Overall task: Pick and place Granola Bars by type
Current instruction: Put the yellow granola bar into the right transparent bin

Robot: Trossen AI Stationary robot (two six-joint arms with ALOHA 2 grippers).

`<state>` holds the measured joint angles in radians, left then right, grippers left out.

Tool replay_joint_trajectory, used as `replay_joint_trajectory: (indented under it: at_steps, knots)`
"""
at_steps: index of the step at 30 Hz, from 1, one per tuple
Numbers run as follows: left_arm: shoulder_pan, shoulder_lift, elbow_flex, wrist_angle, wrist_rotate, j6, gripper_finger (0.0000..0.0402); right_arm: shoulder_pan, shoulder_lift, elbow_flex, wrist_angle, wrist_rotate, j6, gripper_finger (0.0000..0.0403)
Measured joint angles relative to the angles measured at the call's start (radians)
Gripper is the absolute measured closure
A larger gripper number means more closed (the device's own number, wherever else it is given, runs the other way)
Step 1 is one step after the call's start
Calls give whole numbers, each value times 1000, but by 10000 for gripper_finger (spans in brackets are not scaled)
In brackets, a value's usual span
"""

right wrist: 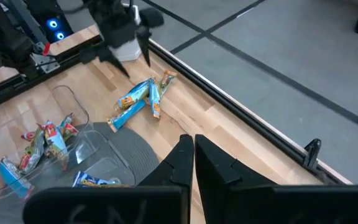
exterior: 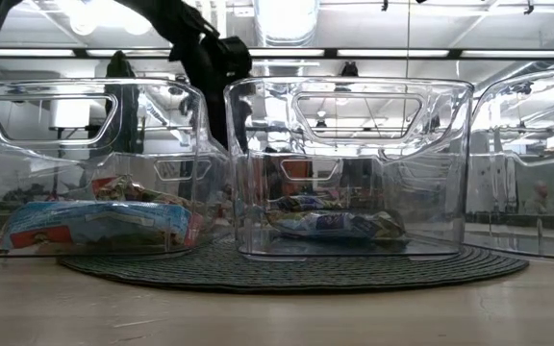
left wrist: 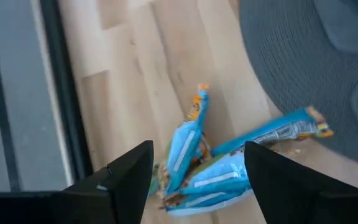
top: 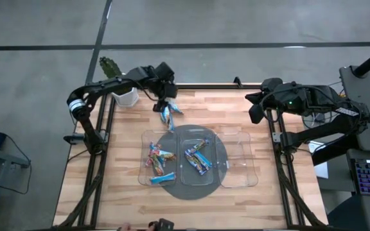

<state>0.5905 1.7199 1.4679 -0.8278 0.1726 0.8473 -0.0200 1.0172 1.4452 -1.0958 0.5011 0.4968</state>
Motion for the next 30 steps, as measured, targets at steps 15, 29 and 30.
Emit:
replay_joint_trajectory:
  at_steps: [15,29,30]
  knots:
    - [-31,2,-233,300,-127,75,168,0,0,-51,0,-4,49,394]
    - [-31,95,-245,360,-167,59,168,0,0,-65,1,-6,80,394]
    - [-31,106,-240,361,-181,59,168,0,0,-65,1,-7,80,394]
